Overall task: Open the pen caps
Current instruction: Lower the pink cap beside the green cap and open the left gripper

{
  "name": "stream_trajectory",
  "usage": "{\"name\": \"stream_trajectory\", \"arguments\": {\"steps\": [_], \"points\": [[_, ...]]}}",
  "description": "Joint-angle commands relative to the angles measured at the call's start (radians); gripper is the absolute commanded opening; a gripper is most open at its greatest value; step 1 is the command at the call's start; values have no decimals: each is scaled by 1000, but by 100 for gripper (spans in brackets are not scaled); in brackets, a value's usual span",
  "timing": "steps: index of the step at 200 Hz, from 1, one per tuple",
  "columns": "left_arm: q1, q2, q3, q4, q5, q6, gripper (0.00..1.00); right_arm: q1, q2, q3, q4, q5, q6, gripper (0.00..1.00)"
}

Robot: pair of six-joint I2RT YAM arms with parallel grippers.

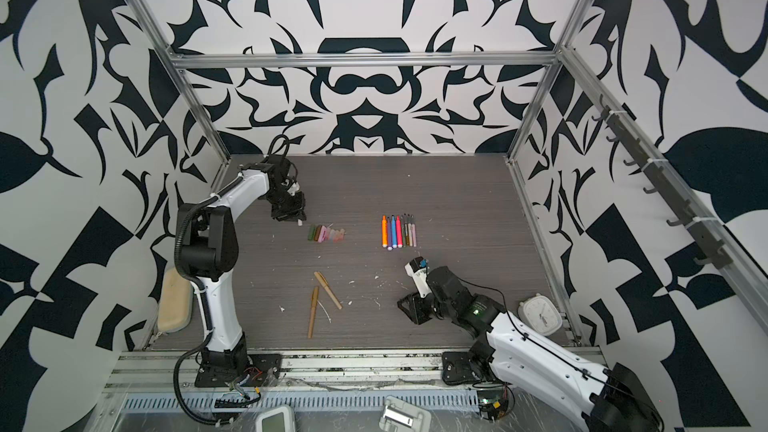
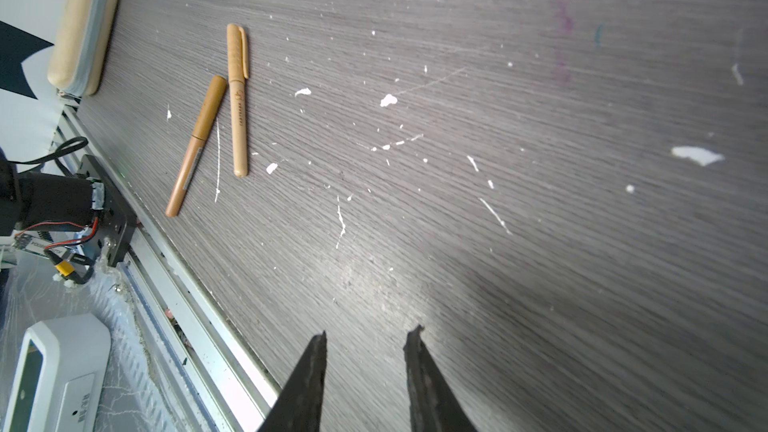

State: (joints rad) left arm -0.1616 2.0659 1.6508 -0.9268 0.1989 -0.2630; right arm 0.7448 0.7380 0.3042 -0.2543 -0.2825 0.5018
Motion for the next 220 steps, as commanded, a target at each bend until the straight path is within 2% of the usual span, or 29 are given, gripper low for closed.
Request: {"name": "stream_trajectory", "arguments": {"steps": [1,50,90,109,161,220], "points": [[5,7,-49,0,22,36,8,7,-9,0,30,29,-2,35],[5,53,-67,13,39,46,9,12,7,4,29,43,0,35],[5,75,-47,1,54,43,18,14,16,6,27,51,1,36],[5,80,-39,-3,60,39,19,15,22,8,27,52,2,36],[5,72,-43,0,71,35,32,16,24,9,26,55,4,37],[5,63,-50,8,87,28,33,17,27,9,26,55,3,37]]}}
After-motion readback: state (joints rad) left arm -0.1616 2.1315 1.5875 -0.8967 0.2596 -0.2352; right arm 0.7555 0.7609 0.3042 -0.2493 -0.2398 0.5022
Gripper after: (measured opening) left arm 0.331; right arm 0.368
